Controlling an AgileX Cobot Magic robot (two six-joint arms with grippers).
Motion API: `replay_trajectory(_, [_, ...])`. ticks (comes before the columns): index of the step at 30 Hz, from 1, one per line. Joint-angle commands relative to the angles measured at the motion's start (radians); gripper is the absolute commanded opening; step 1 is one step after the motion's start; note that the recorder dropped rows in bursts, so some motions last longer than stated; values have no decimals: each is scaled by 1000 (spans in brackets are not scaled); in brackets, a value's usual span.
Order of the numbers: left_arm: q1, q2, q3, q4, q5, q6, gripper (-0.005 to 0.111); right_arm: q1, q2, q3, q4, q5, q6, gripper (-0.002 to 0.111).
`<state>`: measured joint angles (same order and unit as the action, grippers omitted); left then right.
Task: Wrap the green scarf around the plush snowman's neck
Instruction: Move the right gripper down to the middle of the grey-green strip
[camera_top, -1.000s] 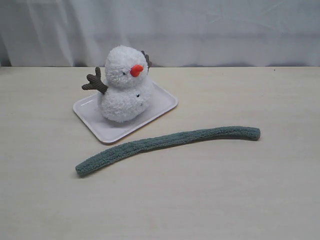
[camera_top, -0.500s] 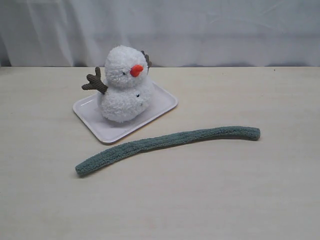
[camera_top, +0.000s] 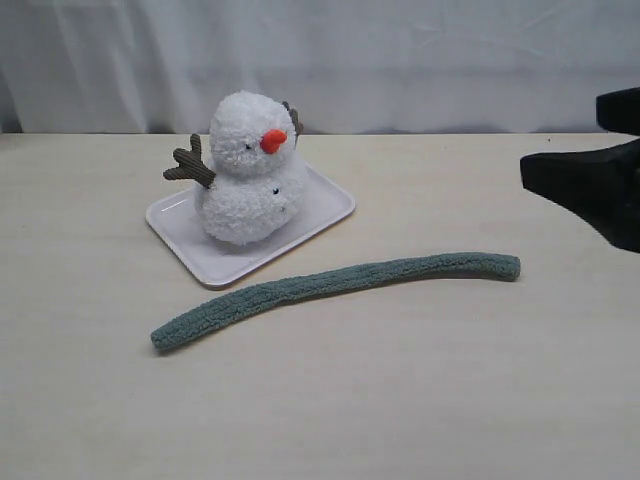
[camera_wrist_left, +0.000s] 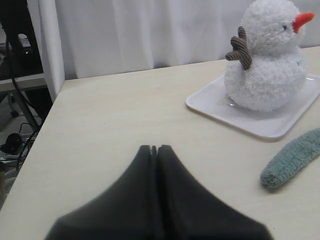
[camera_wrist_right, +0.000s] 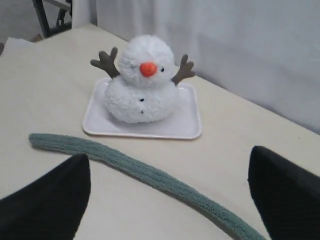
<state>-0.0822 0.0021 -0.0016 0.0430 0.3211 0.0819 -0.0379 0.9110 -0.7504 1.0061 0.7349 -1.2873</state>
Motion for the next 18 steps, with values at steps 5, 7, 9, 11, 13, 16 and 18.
replay_trajectory(5, [-6, -2, 2, -3, -13, 0, 0, 196, 391, -55, -29, -355, -242, 81])
replay_trajectory(7, [-6, -2, 2, -3, -13, 0, 0, 246, 474, -88, -51, -412, -237, 81])
replay_trajectory(9, [-6, -2, 2, -3, -13, 0, 0, 287, 558, -129, -50, -431, -235, 79])
replay_trajectory(11, [-6, -2, 2, -3, -13, 0, 0, 315, 629, -174, -62, -439, -235, 77])
replay_trajectory(13, [-6, -2, 2, -3, -13, 0, 0, 339, 700, -211, -62, -465, -235, 76])
replay_trajectory(16, [-6, -2, 2, -3, -13, 0, 0, 354, 783, -257, -148, -477, -224, 76])
replay_trajectory(18, [-6, -2, 2, -3, -13, 0, 0, 354, 827, -282, -222, -503, -157, 76])
